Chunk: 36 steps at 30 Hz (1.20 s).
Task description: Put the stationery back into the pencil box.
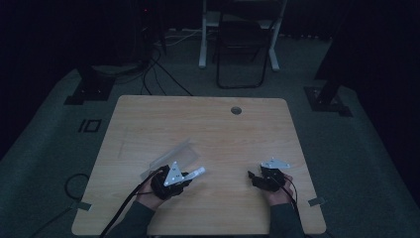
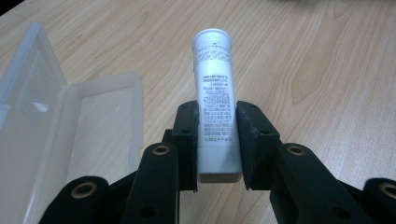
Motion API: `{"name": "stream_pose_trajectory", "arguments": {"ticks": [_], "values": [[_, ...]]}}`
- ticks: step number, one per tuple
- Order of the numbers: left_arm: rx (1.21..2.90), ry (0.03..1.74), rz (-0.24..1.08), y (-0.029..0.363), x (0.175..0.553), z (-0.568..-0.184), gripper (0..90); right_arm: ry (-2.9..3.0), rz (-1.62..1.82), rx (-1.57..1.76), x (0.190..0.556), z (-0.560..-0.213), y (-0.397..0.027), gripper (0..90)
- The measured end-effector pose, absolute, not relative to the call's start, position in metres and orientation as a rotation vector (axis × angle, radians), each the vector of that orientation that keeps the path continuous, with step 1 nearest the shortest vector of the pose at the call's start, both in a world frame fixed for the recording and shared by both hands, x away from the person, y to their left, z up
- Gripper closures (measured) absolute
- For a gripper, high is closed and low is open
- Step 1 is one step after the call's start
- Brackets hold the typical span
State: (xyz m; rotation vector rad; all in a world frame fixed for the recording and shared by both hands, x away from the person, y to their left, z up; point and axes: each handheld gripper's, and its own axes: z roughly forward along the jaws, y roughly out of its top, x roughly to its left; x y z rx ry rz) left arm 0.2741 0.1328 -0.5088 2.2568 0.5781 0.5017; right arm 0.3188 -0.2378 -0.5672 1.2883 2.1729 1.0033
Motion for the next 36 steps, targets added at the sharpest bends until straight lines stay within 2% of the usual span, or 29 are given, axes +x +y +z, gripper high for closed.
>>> {"name": "stream_pose_trajectory", "arguments": {"ticks": [36], "values": [[2.237, 0.605, 0.55, 0.146, 0.277, -0.498, 71.0, 2.174, 1.003, 1.287, 0.319, -0.567, -0.238, 38.2]]}}
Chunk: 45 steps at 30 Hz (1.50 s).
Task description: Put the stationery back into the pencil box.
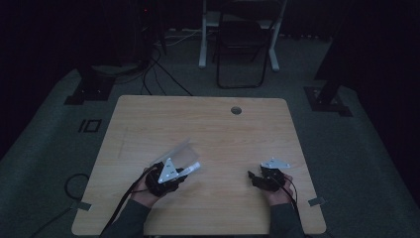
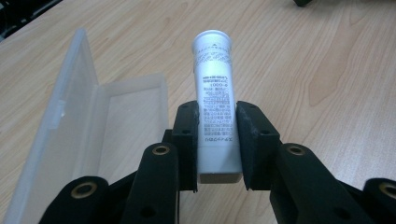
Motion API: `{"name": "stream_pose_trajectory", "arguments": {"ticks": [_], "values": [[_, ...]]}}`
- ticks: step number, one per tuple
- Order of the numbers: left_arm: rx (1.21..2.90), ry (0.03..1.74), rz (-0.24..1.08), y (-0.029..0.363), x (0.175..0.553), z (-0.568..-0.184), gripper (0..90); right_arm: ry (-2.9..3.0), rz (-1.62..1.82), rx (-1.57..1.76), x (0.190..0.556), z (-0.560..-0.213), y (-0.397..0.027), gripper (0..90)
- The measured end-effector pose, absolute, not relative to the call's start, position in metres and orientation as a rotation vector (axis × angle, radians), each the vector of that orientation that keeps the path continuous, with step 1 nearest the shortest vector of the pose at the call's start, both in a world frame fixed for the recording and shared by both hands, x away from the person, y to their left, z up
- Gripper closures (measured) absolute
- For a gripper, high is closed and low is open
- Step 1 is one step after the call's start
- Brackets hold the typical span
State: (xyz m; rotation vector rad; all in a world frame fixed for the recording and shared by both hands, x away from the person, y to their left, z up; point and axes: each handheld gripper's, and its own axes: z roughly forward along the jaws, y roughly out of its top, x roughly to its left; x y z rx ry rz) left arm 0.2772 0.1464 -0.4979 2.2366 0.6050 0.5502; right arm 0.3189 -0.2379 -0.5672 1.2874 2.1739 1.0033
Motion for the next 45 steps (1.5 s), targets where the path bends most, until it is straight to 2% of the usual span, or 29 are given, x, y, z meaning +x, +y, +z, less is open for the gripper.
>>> {"name": "stream_pose_trajectory", "arguments": {"ticks": [45], "values": [[2.213, 0.647, 0.613, 0.161, 0.282, -0.49, 71.0, 2.176, 1.003, 1.286, 0.319, -0.567, -0.238, 38.1]]}}
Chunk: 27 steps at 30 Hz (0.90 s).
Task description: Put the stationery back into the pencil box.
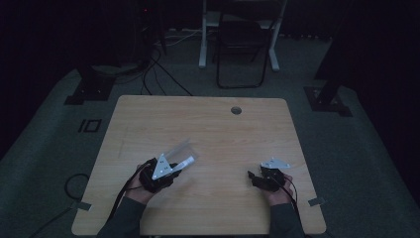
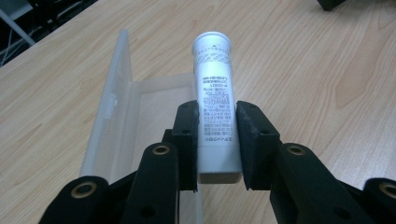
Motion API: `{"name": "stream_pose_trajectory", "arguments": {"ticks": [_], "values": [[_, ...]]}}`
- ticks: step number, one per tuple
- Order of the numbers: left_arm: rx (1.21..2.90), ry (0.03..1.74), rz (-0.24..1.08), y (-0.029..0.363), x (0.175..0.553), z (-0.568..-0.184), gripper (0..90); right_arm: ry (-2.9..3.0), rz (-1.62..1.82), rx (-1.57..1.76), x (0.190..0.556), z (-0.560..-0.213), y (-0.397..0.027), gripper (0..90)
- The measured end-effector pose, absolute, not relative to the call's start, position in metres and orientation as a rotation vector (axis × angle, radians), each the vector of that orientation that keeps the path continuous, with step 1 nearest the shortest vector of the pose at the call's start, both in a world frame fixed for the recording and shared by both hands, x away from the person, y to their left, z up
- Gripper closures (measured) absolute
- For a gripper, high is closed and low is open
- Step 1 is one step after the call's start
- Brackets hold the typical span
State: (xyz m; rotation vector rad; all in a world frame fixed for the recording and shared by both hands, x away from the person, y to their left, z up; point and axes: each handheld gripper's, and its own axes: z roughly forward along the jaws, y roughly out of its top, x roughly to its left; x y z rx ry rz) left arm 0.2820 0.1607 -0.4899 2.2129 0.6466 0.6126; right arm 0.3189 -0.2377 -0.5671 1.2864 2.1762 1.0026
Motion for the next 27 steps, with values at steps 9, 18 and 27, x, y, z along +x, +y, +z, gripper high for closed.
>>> {"name": "stream_pose_trajectory", "arguments": {"ticks": [9, 18, 27], "values": [[2.209, 0.659, 0.631, 0.164, 0.284, -0.489, 71.0, 2.177, 1.003, 1.286, 0.319, -0.567, -0.238, 38.1], [2.212, 0.672, 0.65, 0.167, 0.286, -0.49, 71.0, 2.177, 1.003, 1.283, 0.319, -0.567, -0.238, 38.1], [2.218, 0.691, 0.665, 0.171, 0.289, -0.493, 71.0, 2.177, 1.003, 1.283, 0.319, -0.567, -0.238, 38.1]]}}
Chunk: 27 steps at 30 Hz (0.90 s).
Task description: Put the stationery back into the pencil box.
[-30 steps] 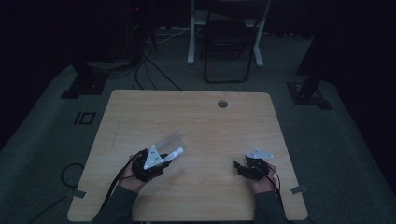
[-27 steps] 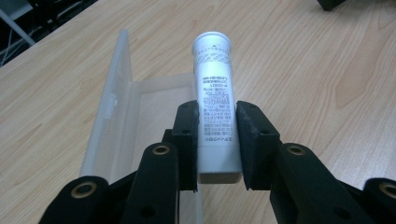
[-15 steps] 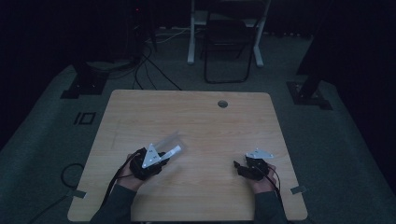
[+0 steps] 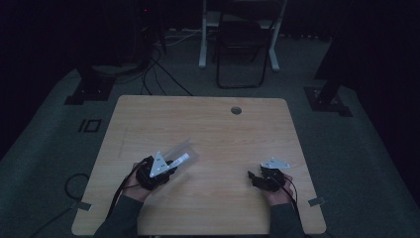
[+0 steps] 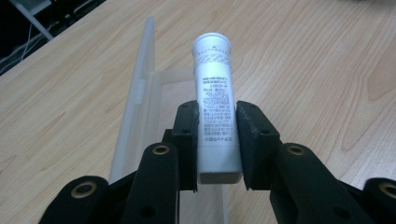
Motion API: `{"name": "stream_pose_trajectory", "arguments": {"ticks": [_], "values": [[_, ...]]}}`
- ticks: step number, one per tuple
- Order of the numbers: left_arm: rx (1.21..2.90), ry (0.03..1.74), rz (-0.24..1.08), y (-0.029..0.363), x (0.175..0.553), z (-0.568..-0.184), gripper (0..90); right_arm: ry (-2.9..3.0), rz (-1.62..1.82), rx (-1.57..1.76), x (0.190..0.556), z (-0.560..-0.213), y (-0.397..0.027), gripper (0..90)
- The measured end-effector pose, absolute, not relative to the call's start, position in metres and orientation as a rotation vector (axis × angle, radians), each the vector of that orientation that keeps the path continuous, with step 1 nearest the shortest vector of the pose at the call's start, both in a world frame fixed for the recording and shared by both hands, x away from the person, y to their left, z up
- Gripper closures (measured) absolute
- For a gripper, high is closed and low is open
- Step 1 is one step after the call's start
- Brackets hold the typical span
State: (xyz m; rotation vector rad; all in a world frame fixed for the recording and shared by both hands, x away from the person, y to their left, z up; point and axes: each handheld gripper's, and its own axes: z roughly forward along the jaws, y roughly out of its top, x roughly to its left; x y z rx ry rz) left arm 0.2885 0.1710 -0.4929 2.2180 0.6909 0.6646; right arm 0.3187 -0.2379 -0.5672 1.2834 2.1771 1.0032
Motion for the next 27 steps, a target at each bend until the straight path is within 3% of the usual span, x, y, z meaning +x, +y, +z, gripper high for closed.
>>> {"name": "stream_pose_trajectory", "arguments": {"ticks": [27], "values": [[2.248, 0.739, 0.718, 0.177, 0.299, -0.508, 70.9, 2.175, 1.002, 1.289, 0.316, -0.567, -0.239, 38.1]]}}
